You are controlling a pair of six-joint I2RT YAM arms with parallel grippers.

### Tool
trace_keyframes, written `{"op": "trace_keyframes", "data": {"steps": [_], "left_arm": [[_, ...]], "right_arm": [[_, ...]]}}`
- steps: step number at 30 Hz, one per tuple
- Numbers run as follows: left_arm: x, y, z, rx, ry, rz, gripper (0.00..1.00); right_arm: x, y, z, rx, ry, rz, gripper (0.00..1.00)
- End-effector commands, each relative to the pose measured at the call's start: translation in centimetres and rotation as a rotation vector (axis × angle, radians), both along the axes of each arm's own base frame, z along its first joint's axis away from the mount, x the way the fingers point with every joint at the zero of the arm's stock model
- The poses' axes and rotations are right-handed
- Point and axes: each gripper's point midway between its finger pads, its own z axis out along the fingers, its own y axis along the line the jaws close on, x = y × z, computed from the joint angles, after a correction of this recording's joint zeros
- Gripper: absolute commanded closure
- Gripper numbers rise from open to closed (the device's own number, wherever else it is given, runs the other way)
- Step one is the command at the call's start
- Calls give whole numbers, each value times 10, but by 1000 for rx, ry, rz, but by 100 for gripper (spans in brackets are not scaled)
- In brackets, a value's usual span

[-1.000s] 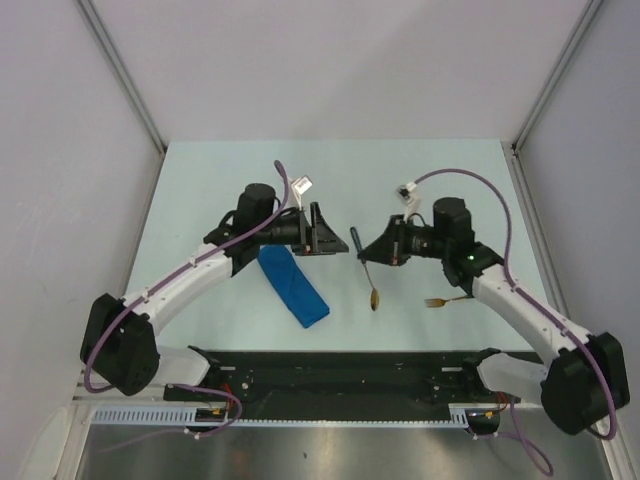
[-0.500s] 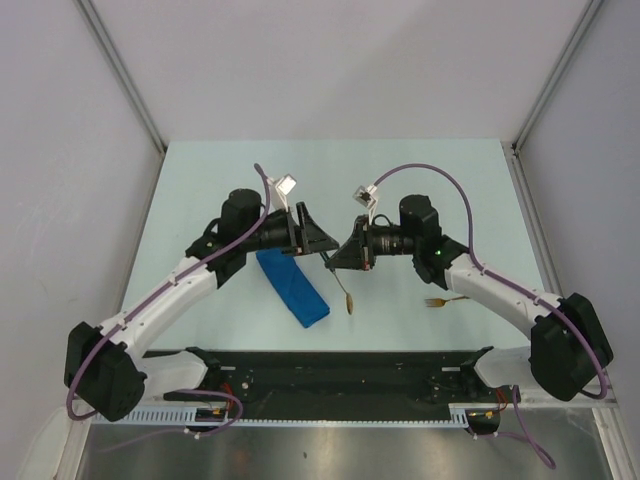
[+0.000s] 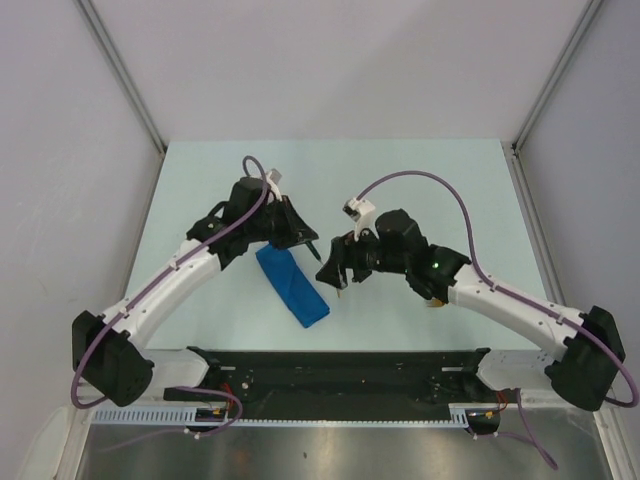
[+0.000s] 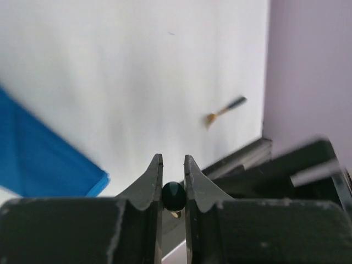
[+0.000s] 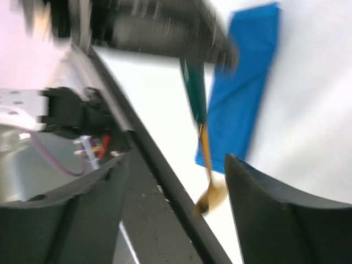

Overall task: Fold the napkin into a case and place the utensils inside
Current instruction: Pass from the right arm to the left, then pass from the left arm to the right

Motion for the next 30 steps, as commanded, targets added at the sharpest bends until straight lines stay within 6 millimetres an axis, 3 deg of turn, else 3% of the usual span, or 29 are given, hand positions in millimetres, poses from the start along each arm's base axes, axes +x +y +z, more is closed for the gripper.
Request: {"op": "trace_keyframes", "data": {"steps": [1, 6, 18, 27, 28, 29, 30], "left_arm": [[15, 49, -10, 189, 114, 280, 100], [15, 62, -11, 155, 199, 377, 100], [11, 75, -9, 37, 328, 430, 100], [6, 77, -18, -87, 447, 430, 100], [7, 74, -15, -107, 438, 413, 100], [10, 72, -15, -120, 422, 394, 100], [19, 69, -11, -131, 342, 345, 93]], "right_arm": [[12, -44, -12, -297, -170, -274, 20], [8, -42, -25, -406, -224, -294, 20], [4, 9, -34, -410, -337, -206, 34], [10, 22, -30, -316, -406, -254, 89], [9, 22, -26, -296, -407, -255, 100], [5, 22, -24, -274, -396, -246, 100], [5, 20, -24, -258, -363, -254, 100]]}}
